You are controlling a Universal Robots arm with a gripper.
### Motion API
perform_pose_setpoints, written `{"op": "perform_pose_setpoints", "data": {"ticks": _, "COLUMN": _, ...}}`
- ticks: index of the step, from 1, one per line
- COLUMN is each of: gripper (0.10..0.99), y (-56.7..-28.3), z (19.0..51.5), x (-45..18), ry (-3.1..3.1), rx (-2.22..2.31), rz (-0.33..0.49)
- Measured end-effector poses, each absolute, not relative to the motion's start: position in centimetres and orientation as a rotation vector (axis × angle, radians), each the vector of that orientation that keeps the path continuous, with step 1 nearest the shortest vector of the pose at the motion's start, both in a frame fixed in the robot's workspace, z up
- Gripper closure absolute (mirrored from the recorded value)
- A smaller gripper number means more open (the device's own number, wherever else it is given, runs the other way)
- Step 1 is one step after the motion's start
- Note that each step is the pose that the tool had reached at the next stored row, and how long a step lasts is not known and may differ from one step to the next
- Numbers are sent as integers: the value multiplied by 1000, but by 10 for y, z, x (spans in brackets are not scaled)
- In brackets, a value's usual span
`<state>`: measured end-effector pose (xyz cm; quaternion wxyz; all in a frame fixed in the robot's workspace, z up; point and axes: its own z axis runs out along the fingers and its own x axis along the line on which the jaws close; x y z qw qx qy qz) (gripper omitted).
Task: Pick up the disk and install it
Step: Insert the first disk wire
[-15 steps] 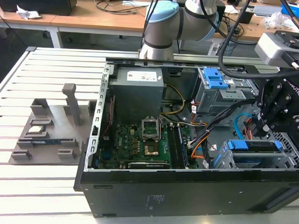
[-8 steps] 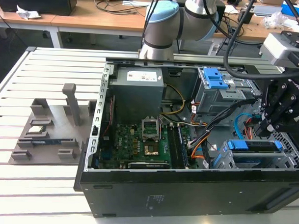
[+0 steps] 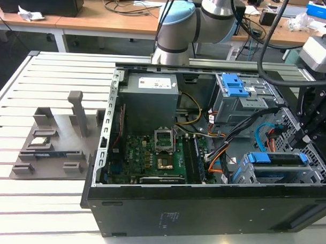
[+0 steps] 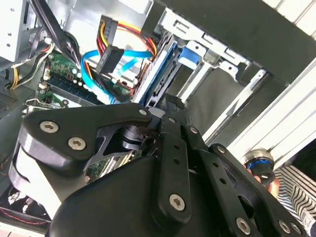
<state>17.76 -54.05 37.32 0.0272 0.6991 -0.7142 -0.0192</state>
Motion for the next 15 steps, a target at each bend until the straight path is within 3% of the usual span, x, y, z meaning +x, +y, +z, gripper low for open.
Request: {"op": "perform_pose_setpoints", "data": {"ticks": 15, "gripper": 980, "y": -485, "z": 371, "x": 188, "ry": -2202, "rx": 2155, "rz": -50}}
